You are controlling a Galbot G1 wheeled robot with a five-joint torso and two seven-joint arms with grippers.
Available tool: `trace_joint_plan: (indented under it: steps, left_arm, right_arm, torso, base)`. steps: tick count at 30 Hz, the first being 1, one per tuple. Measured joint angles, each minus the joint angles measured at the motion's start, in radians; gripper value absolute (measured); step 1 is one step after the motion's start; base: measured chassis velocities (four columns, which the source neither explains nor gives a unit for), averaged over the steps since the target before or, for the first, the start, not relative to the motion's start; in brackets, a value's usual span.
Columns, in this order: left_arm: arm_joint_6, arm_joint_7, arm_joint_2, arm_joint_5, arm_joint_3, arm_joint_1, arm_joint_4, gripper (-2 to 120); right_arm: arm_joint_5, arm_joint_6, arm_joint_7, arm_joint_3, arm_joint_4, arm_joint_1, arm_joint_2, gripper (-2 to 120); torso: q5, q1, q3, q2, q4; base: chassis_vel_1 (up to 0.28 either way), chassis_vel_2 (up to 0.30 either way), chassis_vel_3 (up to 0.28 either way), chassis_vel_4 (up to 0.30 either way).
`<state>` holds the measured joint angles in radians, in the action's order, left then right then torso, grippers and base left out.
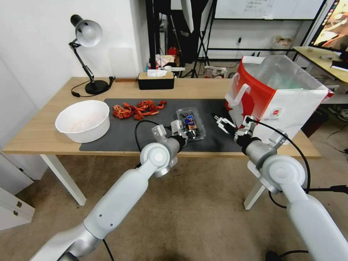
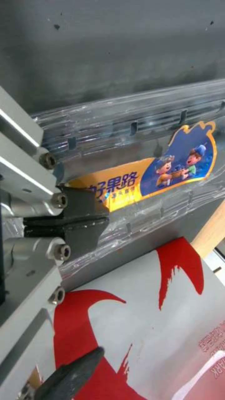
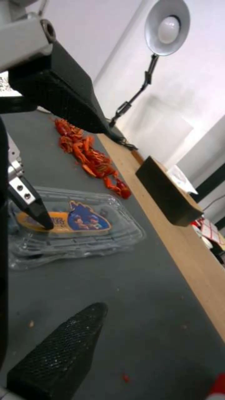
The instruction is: Close the takeout container lid, then place the container into the takeout bag.
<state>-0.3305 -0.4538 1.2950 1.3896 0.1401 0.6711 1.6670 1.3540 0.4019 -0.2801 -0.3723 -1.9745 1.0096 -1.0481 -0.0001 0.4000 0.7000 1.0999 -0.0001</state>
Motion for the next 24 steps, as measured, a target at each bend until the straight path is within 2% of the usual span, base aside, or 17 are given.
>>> trace_joint_plan:
  steps: [17, 24]
  left_arm:
    - [0.000, 0.000, -0.001, 0.001, -0.002, 0.000, 0.001, 0]
    - [0.002, 0.000, -0.003, 0.000, -0.002, -0.001, 0.000, 0]
  right_arm:
    - [-0.042, 0.077, 0.012, 0.173, 0.158, -0.197, 0.013, 100]
    - [-0.058, 0.100, 0.013, 0.207, 0.215, -0.252, 0.014, 100]
  torso:
    - [-0.0001, 0.000, 0.000, 0.000, 0.0001]
    - [0.0000, 0.000, 0.000, 0.000, 0.0001]
  base:
    - [0.000, 0.000, 0.000, 0.000]
    - [0.000, 0.000, 0.000, 0.000]
